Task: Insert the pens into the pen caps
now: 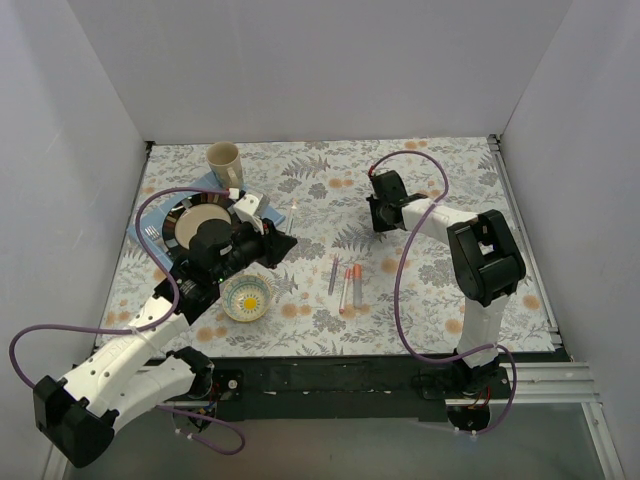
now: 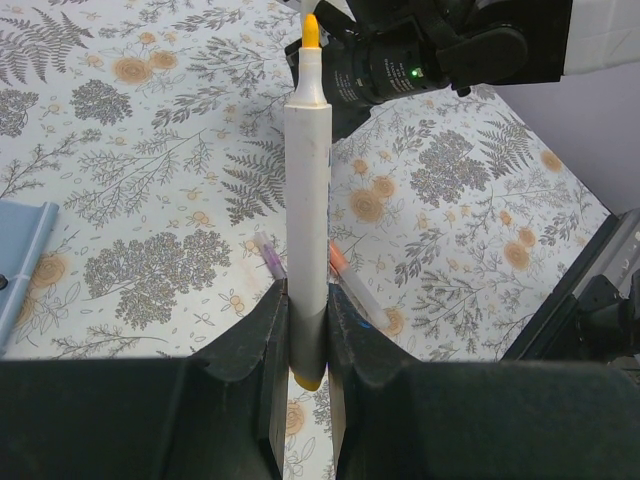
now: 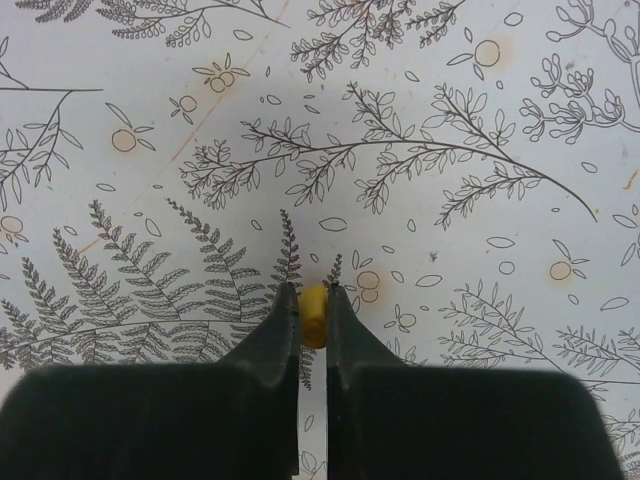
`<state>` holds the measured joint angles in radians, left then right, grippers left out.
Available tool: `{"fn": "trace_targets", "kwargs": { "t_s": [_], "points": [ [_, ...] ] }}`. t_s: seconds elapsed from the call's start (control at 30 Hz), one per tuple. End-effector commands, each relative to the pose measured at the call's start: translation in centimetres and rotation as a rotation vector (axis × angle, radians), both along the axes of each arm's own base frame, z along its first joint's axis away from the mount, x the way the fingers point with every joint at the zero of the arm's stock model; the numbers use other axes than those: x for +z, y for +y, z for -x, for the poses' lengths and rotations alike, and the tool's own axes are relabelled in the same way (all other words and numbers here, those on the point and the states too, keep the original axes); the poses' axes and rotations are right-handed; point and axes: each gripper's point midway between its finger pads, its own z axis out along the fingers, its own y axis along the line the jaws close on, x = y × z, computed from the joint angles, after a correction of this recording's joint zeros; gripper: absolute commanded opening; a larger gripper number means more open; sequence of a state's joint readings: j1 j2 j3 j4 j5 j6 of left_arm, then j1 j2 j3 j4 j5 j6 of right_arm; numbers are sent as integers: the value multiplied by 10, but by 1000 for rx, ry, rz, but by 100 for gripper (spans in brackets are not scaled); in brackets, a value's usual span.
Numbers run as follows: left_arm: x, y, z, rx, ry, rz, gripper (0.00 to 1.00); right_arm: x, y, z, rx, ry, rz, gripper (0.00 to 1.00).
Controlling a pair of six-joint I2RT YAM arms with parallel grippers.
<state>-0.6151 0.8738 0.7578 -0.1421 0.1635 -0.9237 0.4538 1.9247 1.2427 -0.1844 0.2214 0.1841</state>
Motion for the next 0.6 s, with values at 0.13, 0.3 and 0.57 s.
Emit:
{"fn": "trace_targets", "kwargs": {
  "t_s": [0.13,0.3,0.57],
  "points": [
    [-9,-10,11,-88,16,-16,0,89,35,8,210,-65,-145,1],
    [-23,-27,34,-259,70,-28,0,177,76,50,464,-70,-412,1],
    [-32,-44,76,-521,93,-9,0,273,107,139,817,-103,-792,1]
  ]
}}
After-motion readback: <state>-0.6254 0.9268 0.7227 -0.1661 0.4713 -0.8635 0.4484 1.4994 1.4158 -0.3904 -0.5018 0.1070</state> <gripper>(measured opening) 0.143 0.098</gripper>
